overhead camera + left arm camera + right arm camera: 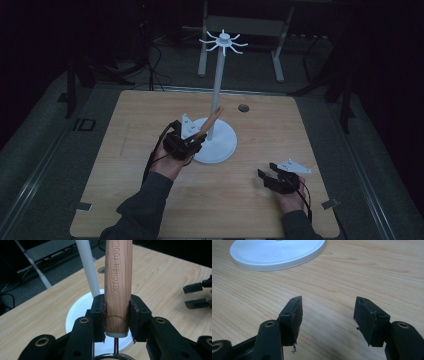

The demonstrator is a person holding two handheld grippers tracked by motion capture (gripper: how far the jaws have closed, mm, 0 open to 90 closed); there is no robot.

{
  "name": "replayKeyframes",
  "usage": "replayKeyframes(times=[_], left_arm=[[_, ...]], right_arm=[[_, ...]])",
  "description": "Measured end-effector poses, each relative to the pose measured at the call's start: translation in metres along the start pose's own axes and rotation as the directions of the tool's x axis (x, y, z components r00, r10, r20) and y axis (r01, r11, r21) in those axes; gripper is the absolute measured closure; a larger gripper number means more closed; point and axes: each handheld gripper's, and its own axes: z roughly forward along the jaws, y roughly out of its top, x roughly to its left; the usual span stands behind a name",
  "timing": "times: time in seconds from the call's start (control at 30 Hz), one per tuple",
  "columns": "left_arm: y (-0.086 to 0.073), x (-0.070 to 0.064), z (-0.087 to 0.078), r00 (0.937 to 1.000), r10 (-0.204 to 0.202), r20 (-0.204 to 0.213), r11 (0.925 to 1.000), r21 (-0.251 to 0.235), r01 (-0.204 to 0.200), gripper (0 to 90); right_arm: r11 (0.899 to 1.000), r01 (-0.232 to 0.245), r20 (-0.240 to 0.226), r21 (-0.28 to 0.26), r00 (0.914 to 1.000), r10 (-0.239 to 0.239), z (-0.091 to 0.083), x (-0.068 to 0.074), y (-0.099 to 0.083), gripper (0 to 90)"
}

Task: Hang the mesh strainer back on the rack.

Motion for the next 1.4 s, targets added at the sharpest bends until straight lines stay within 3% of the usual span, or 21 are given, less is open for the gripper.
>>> replayKeyframes(times=[0.2, 0.7, 1.4], left_arm=[[0.004, 0.000, -0.003, 0.9992, -0.009, -0.040, 0.9993, -0.038, 0.008, 68.7], [0.018, -0.004, -0.011, 0.9953, -0.035, -0.091, 0.9913, -0.129, 0.023, 68.7], [0.035, -0.007, -0.015, 0.9884, -0.067, -0.136, 0.9793, -0.199, 0.039, 68.7]], right_arm=[[1.000, 0.000, 0.001, 0.001, 1.0000, 0.000, 0.000, 0.000, 0.000, 39.8], [1.000, 0.000, 0.000, 0.000, 1.0000, 0.000, 0.000, 0.000, 0.000, 39.7], [1.000, 0.000, 0.001, 0.001, 1.0000, 0.000, 0.000, 0.000, 0.000, 39.5]])
